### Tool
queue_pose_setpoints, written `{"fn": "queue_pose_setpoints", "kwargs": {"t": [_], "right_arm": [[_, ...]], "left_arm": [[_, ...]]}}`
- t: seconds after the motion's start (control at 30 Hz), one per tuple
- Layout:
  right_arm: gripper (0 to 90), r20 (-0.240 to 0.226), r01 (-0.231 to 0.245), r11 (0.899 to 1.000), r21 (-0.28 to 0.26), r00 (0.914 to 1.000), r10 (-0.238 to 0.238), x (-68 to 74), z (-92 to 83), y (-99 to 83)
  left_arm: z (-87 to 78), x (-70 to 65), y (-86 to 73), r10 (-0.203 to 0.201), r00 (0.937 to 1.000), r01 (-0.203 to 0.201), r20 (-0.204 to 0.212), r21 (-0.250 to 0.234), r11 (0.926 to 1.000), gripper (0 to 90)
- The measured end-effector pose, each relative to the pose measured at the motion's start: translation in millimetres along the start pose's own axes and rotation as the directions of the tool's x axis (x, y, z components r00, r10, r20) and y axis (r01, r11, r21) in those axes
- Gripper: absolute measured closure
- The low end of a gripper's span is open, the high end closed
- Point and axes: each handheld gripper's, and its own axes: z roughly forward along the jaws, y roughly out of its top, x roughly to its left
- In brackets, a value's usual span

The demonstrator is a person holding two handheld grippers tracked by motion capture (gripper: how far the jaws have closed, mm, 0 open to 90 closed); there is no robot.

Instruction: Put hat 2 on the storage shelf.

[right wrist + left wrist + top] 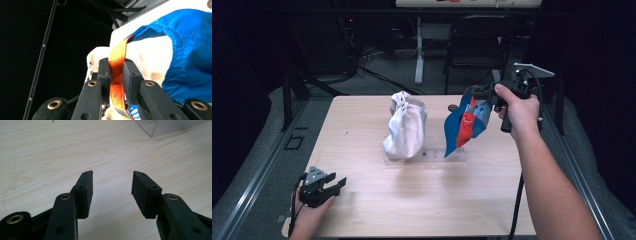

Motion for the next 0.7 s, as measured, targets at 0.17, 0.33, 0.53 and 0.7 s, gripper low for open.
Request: {"fn": "queue_pose_setpoints", "kwargs": {"t": [0.17,0.33,0.53,0.7], "right_arm": [[78.1,-0.006,-0.001,1.0,0.02,1.0,0.002,-0.4,11.8,-3.2],[78.1,0.007,0.0,0.999,0.042,1.0,0.0,-3.4,20.9,-7.3],[77.9,0.033,0.0,0.998,0.066,0.9995,-0.002,-12.6,28.7,-12.5],[77.7,0.035,-0.009,0.997,0.072,0.9994,0.007,-19.4,32.5,-15.0]], "left_arm": [[-0.7,1.5,-0.4,-0.004,1.0,0.004,-0.001,-0.007,1.0,52.5],[-1.2,2.0,-0.3,-0.003,1.0,0.003,-0.003,-0.007,1.0,52.5],[-1.4,1.5,0.2,0.001,1.0,-0.001,0.0,0.001,1.0,52.5],[-0.9,1.3,0.1,0.001,1.0,-0.001,-0.002,0.0,1.0,52.5]]}}
